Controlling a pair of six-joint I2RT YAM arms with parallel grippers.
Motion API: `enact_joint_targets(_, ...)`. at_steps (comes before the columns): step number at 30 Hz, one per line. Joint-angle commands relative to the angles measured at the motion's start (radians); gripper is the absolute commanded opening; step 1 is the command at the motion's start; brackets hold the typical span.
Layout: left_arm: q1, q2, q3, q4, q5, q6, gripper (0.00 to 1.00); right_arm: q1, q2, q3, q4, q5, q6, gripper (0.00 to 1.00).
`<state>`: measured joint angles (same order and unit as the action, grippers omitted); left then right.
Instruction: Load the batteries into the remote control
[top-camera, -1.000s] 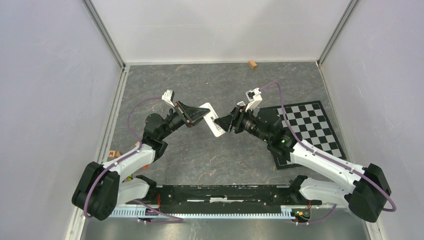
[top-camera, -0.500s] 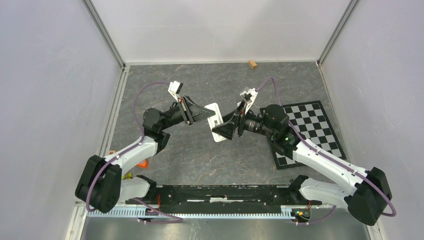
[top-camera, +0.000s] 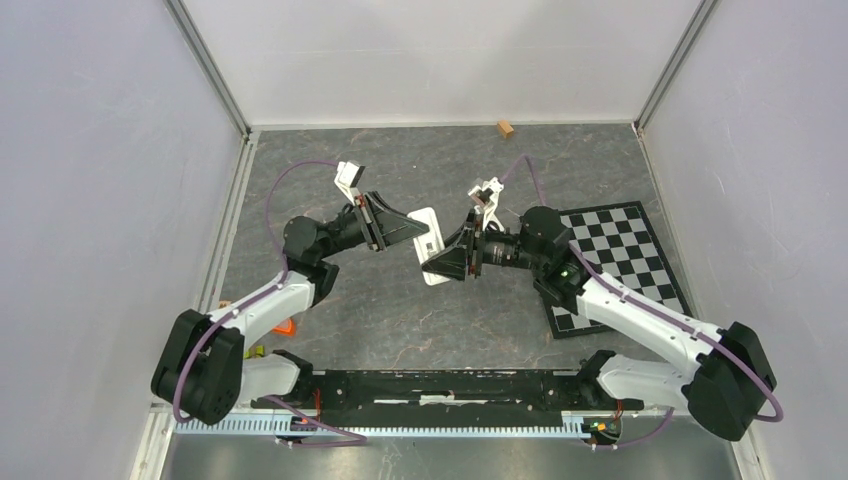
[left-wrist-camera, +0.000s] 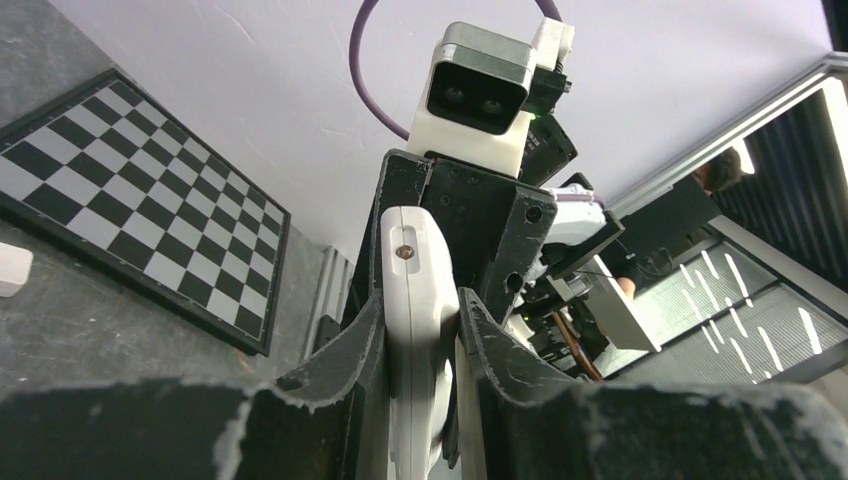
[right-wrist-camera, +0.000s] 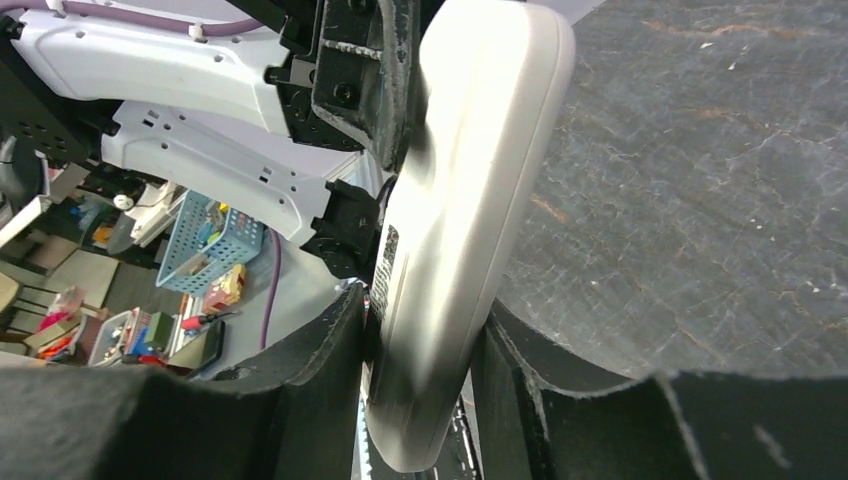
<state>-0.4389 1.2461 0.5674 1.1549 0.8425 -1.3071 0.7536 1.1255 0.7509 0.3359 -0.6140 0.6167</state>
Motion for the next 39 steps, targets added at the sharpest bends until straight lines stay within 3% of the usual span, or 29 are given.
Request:
enact_joint_targets(1,-0.008,-0.074,0.031,-0.111,-0.007,0.09,0.2,-0.004,0.035,0.008,0.102,0.013,0.036,0.31)
enact_joint_targets(3,-0.008,-0.108,0.033,-0.193,-0.024,0.143,0.32,-0.004,0.044,0.011,0.098,0.033,0.039,0.22)
enact_joint_targets(9,-0.008,-0.255,0.063,-0.646,-0.172,0.406,0.85,-0.003,0.062,0.051,0.006,0.175,-0.035,0.08)
enact_joint_targets(11,-0.007,-0.298,0.09,-0.828,-0.267,0.497,0.94,-0.003,0.08,0.069,-0.035,0.22,-0.059,0.01)
enact_joint_targets(17,0.015,-0.327,0.188,-1.299,-0.617,0.619,1.0,0.004,0.163,0.105,-0.093,0.296,-0.107,0.0)
enact_joint_targets(22,0.021,-0.355,0.254,-1.561,-0.912,0.675,1.0,0.038,0.253,0.22,-0.388,0.657,-0.283,0.0)
enact_joint_targets(27,0.023,-0.391,0.31,-1.721,-1.022,0.637,1.0,0.068,0.434,0.355,-0.628,0.967,-0.341,0.0)
enact_joint_targets(31,0.022,-0.426,0.34,-1.781,-1.009,0.671,1.0,0.072,0.582,0.455,-0.75,1.155,-0.337,0.0)
enact_joint_targets(39,0.023,-0.452,0.403,-1.887,-0.993,0.762,1.0,0.075,0.805,0.609,-0.899,1.342,-0.369,0.0)
